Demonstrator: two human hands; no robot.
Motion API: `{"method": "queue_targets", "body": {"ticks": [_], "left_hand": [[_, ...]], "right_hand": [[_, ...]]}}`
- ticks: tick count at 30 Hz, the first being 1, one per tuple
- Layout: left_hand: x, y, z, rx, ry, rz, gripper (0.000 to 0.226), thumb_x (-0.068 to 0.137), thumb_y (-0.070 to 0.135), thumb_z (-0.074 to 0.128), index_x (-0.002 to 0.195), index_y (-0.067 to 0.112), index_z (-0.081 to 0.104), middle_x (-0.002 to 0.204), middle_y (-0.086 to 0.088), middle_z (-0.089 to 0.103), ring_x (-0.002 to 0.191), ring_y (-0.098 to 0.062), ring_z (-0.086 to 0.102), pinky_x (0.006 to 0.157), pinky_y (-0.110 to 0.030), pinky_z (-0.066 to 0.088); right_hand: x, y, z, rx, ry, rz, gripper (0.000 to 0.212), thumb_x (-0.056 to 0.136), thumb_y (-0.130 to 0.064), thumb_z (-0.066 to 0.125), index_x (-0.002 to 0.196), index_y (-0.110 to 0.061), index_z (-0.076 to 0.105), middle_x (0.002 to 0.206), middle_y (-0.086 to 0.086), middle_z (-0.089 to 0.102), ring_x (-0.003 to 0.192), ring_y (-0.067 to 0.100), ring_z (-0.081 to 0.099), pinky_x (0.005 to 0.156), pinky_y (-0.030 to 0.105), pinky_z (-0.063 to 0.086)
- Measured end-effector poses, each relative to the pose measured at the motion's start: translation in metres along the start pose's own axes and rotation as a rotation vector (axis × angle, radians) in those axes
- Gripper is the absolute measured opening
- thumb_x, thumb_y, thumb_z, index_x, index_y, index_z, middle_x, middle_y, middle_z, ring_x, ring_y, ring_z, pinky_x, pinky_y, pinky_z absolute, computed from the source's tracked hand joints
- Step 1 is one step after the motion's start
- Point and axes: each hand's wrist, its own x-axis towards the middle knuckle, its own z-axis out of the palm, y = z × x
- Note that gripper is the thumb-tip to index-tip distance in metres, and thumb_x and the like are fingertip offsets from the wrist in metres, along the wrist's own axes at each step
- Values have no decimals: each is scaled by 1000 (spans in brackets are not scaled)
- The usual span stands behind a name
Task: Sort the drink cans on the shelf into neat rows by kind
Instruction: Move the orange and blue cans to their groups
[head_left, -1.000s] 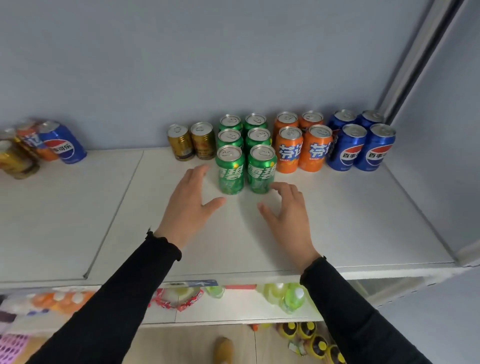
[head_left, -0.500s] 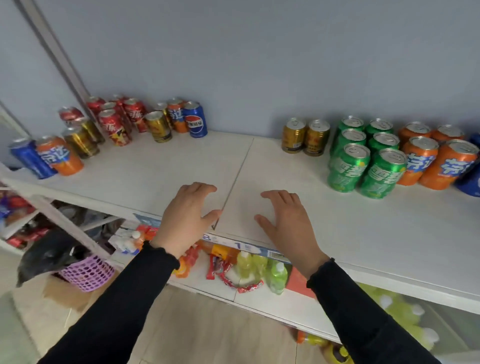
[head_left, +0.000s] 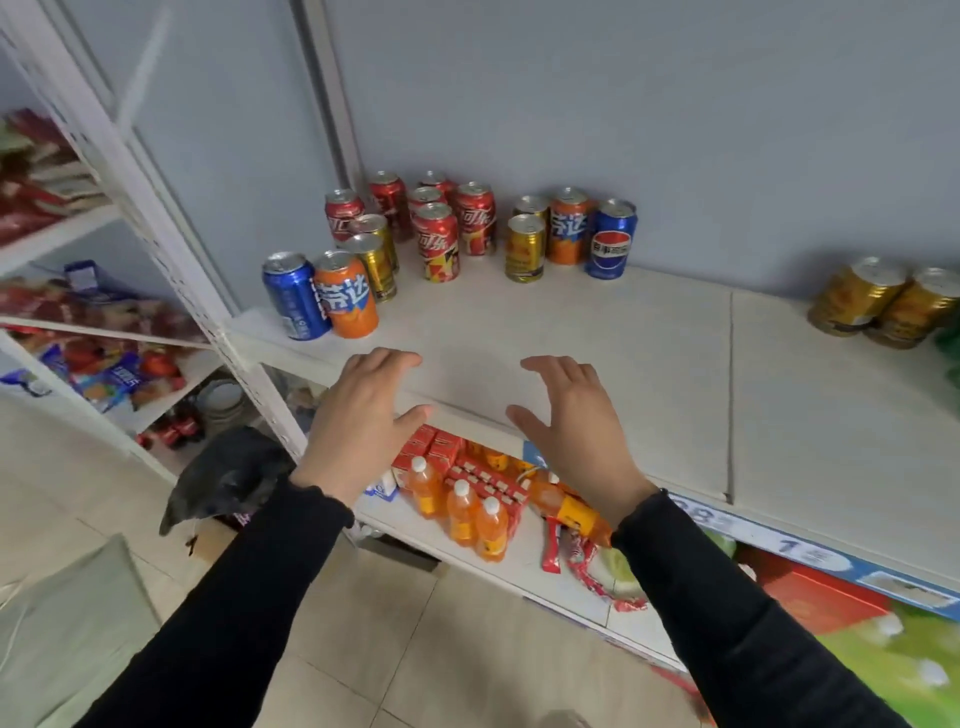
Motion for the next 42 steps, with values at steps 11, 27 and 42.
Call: {"method": "queue_targets", "body": {"ticks": [11,27,42], "left_hand": [[55,-128,-19,-60,142,-203,51,82,26,77,125,16,51,120,-6,56,110,-26,52,89,-38,45],[123,-200,-15,-490,25,-325,77,77,28,84,135,38,36,124,13,60,109,-12,60,93,-38,54],[149,-232,-14,-461,-85,-166,78,71,36,87,128,40,34,122,9,61,105,-17,65,90,-43,56]], "right_hand": [[120,-42,79,94,-72,-31,50,94,-40,64,139,-24,50,136,-3,55,124,18,48,99,32,46],[201,-57,125,428,-99,157,46,92,-45,66,131,-25,55,129,-8,59,112,9,56,88,25,46],[191,-115,169,640,-190,203,71,75,-52,81,131,-36,42,130,-18,57,117,6,56,99,33,52]]}}
